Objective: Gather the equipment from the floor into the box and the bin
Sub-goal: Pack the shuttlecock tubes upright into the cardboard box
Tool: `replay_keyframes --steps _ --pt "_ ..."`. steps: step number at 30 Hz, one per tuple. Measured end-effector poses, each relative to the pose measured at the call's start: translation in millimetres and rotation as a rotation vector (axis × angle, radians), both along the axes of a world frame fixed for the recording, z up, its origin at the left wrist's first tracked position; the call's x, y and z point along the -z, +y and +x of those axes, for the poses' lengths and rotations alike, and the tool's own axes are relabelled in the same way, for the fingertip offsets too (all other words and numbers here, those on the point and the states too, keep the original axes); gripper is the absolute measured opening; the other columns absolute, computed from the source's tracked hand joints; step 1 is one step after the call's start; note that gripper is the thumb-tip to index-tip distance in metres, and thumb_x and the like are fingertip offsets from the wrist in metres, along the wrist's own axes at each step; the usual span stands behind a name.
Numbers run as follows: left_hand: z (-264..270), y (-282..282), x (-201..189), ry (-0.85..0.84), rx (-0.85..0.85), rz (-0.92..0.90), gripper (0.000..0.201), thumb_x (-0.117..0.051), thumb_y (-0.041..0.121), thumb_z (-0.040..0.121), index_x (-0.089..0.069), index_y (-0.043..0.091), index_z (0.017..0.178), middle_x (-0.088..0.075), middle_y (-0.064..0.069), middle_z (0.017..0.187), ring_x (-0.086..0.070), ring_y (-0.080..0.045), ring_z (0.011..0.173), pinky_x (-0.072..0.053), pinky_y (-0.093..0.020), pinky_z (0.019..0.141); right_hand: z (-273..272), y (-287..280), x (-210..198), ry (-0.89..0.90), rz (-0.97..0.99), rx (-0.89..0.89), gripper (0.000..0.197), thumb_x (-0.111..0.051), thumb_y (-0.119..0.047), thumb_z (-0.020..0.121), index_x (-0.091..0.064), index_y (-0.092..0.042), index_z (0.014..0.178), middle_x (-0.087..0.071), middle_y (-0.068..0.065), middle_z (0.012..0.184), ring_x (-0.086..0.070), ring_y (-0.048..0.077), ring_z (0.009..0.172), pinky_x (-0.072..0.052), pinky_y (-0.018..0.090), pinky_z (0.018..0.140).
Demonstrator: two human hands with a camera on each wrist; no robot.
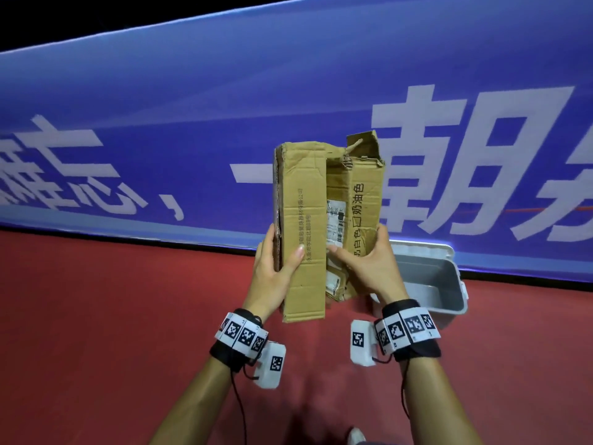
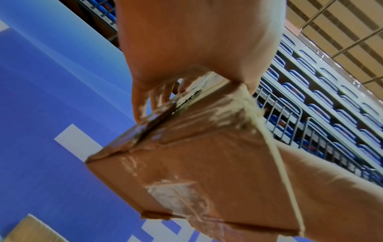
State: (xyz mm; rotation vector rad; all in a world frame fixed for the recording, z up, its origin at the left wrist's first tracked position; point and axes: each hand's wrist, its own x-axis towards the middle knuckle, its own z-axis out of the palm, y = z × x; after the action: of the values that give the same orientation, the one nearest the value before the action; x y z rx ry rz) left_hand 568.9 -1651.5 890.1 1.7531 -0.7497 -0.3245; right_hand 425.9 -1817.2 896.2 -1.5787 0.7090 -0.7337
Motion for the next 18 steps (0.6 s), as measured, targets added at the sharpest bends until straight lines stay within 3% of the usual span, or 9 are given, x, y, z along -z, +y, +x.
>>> replay_keyframes --steps 2,4,7,13,16,18 --pt "35.7 -20.9 -5.9 -0.010 -0.032 0.004 0.091 -0.062 0.085 0.078 -0.028 0.052 0.156 -0.045 0.016 0.155 -0.044 -0.007 0.143 -0.041 -0.050 0.118 35.9 -23.6 -13.8 -0.023 -0.010 -0.076 0.085 -0.092 -0.047 0.073 -0.042 -0.035 0.140 -0.065 -0.021 0.127 -0.063 -0.008 0.113 -0.049 0.021 0.097" --pt "70.9 -36.3 -10.9 -0.010 -0.073 0.016 0.093 -0.062 0.085 0.078 -0.027 0.051 0.157 -0.042 0.016 0.158 -0.040 -0.007 0.146 -0.038 -0.050 0.120 70.3 -41.3 -18.4 -0.052 0.007 -0.167 0.072 -0.083 -0.042 0.084 -0.045 -0.036 0.144 -0.065 -0.025 0.128 -0.060 -0.013 0.116 -0.047 0.012 0.093" --pt "120.9 -51.9 -12.0 0.002 -0.121 0.060 0.097 -0.062 0.084 0.078 -0.023 0.048 0.159 -0.037 0.015 0.161 -0.036 -0.005 0.149 -0.035 -0.048 0.123 116.9 -58.9 -16.7 -0.076 0.034 -0.285 0.057 -0.072 -0.040 0.095 -0.047 -0.043 0.146 -0.063 -0.027 0.135 -0.057 -0.009 0.124 -0.050 0.016 0.097" --pt "226.1 -87.2 21.2 0.052 -0.065 0.128 0.087 -0.057 0.082 0.086 -0.022 0.050 0.159 -0.040 0.019 0.161 -0.039 -0.006 0.148 -0.036 -0.050 0.121 221.5 -97.4 14.7 -0.070 0.010 -0.349 0.058 -0.067 -0.049 0.097 -0.043 -0.046 0.150 -0.055 -0.022 0.147 -0.047 0.002 0.140 -0.040 0.036 0.117" --pt "282.5 -105.0 29.2 0.071 -0.008 0.120 0.080 -0.051 0.079 0.091 -0.024 0.047 0.160 -0.046 0.026 0.155 -0.044 0.004 0.142 -0.036 -0.037 0.121 276.7 -117.2 26.4 -0.059 0.016 -0.360 0.061 -0.064 -0.035 0.101 -0.038 -0.037 0.156 -0.057 -0.022 0.146 -0.052 -0.005 0.134 -0.044 0.024 0.114" --pt "322.0 -118.1 33.3 0.076 0.043 0.155 0.071 -0.046 0.073 0.096 -0.028 0.047 0.159 -0.050 0.029 0.150 -0.048 0.012 0.134 -0.038 -0.026 0.115 314.5 -134.8 37.5 0.004 0.000 -0.363 0.063 -0.063 -0.036 0.102 -0.035 -0.040 0.157 -0.056 -0.023 0.146 -0.054 -0.005 0.132 -0.043 0.025 0.113"
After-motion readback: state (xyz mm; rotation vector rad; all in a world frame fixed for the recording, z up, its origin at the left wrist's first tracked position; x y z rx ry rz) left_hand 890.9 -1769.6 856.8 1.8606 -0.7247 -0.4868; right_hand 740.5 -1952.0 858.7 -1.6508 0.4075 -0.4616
